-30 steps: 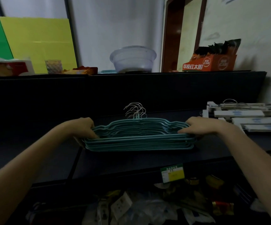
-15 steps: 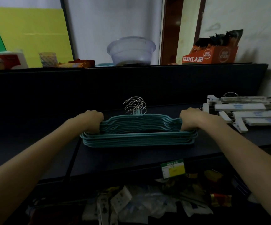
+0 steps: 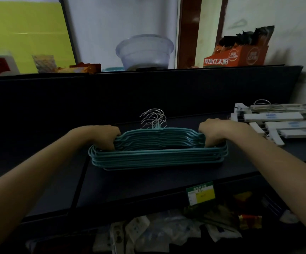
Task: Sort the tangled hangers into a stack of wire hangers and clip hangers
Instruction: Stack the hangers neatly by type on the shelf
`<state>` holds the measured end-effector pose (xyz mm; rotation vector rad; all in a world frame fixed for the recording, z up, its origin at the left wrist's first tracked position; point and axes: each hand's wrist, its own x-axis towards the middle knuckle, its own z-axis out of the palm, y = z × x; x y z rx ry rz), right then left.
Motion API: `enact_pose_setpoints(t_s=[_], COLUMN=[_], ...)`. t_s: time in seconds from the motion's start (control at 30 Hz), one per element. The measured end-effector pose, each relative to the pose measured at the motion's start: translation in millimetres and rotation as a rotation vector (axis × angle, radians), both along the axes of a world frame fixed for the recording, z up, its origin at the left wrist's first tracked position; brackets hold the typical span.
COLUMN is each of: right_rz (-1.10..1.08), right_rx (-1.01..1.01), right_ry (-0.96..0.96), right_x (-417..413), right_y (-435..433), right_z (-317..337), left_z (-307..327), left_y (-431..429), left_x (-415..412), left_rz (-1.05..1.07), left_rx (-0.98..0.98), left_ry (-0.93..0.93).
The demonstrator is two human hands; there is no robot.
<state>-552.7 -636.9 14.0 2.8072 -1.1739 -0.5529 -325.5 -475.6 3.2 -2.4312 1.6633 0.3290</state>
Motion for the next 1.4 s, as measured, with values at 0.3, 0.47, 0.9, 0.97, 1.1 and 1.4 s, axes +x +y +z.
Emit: enact_pose_setpoints(t_s=[0.3, 0.47, 0.9, 0.97, 1.1, 1.4], right_rz=[0.036, 0.076, -0.293, -0.360, -0.465, -0.421], right_rx=[-0.064, -0.060, 1.022, 1.119, 1.102, 1.072], right_ry=[-0.059, -0.070, -1.197, -1.368, -1.509, -1.557], right_x=[-1, 0, -62, -61, -54, -49], right_y=[-1, -10, -11, -3, 5, 11], right_z=[-3, -1, -46, -59, -66, -63], left_z=[-8, -6, -46, -54, -57, -52], left_y=[-1, -5, 44, 40, 36, 33], left_x=[7, 9, 5, -1, -13, -25], left_rz=[-0.115, -0.077, 0.673, 0.728, 0.687, 0.704], left_rx=[-0.104, -0.137, -0.807, -0.951, -1.091, -1.129], left_ry=[-0.030, 0.012, 1.395, 1.465, 1.501, 1.468])
